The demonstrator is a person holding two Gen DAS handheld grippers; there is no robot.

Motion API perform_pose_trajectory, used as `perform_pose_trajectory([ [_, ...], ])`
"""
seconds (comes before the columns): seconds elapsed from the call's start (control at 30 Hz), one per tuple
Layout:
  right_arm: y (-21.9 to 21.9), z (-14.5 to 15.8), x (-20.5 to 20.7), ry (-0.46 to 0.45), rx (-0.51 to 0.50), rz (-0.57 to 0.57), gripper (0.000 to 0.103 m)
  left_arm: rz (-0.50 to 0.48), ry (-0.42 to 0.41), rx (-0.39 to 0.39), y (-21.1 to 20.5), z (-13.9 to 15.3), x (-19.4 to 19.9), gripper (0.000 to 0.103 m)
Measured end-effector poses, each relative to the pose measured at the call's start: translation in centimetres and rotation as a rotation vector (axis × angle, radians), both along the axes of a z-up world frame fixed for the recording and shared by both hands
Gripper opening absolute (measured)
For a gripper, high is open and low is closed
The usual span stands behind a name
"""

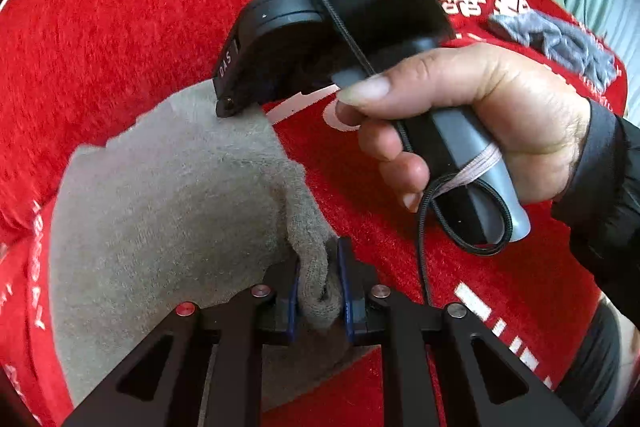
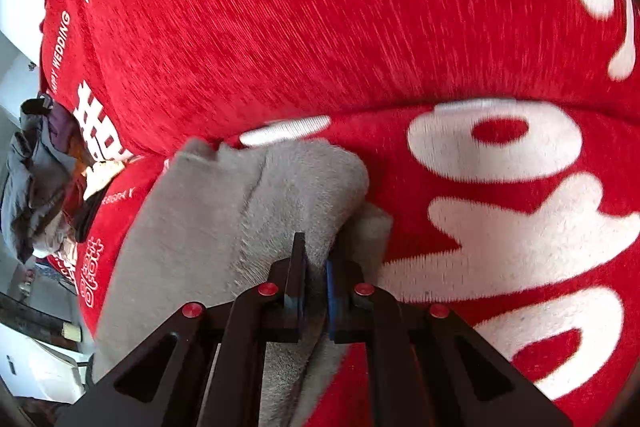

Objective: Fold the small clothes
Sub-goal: 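Pinch the bundle edge with the left gripper while the right gripper holds the fold, then open both grippers and lift them off the folded grey bundle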

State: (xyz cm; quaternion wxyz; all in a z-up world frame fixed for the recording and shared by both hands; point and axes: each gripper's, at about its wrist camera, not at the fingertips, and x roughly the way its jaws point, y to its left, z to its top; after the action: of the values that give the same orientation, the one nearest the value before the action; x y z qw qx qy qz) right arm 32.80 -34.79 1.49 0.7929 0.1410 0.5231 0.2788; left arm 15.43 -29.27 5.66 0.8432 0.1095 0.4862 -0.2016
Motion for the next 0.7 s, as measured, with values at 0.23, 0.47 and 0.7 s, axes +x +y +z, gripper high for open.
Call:
perform_pose_trajectory([
  [0.23, -2.4, 4.9, -3.8, -0.082, -0.029, -0.074, 0.040, 0.101, 0.019, -0.112, 5.8, 3.8, -2.9, 0.086],
  [0.47, 1.2, 10.3, -14.4, -0.248, 0.000, 0.146, 0.057, 0.279, -0.016, -0.193, 14.3, 5.4, -4.8, 0.086],
  [0.7, 3.9, 3.2, -17.8, -0.162, -0.220, 0.209, 0.054, 0.495, 0.202, -0.194, 19.3, -2.3, -2.6, 0.086],
])
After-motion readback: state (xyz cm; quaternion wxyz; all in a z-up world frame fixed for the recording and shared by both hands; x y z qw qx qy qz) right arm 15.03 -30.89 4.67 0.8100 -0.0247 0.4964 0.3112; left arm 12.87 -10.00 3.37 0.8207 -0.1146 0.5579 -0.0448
